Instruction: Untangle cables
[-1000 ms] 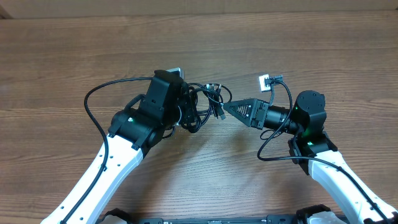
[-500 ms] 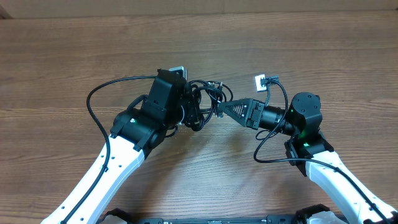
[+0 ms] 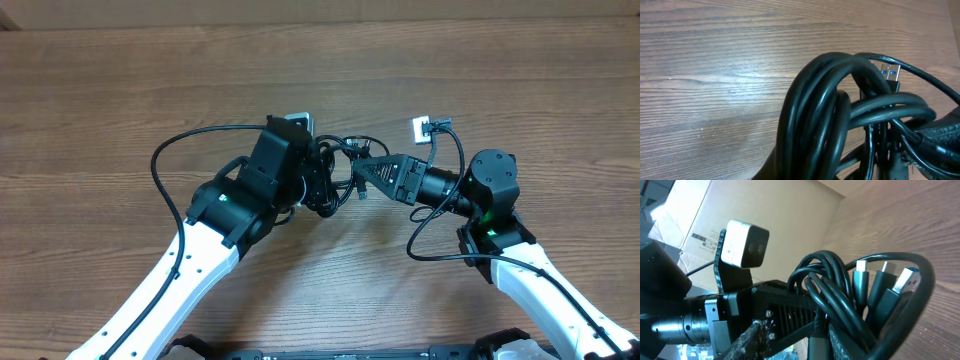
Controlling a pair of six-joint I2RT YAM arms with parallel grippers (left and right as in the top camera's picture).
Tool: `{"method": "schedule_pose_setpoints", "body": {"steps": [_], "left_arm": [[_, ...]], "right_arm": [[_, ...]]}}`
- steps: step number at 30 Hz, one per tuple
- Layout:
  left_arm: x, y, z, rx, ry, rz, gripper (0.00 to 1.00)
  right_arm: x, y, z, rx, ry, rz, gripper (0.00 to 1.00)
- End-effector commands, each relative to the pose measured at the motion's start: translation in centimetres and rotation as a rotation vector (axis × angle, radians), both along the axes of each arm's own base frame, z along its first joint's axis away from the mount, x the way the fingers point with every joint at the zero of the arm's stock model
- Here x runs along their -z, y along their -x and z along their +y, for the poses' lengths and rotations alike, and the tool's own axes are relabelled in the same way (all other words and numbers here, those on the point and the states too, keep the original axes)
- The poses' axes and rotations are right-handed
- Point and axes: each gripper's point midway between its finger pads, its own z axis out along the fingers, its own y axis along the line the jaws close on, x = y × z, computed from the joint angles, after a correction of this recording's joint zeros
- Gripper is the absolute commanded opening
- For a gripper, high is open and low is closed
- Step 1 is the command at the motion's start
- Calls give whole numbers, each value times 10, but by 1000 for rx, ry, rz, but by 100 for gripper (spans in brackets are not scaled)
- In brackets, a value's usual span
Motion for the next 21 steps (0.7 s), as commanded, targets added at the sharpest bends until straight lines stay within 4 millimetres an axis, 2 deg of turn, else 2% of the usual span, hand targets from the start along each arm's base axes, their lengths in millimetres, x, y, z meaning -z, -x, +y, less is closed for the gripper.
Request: {"method": "schedule_pose_setpoints", "body": {"steps": [1, 8, 14, 21], "left_arm": [[0, 2, -7, 47, -1, -3, 4], [0, -7, 7, -18, 19, 14, 4], [8, -13, 33, -98, 24, 74, 4], [-6, -12, 24, 52, 150, 76, 4]], "right_arm": [[-7, -2, 1, 9, -6, -14, 38], [7, -7, -7, 32, 25, 35, 38], [8, -15, -22, 64, 24, 45, 38], [12, -18, -31, 81, 40, 42, 39]]}}
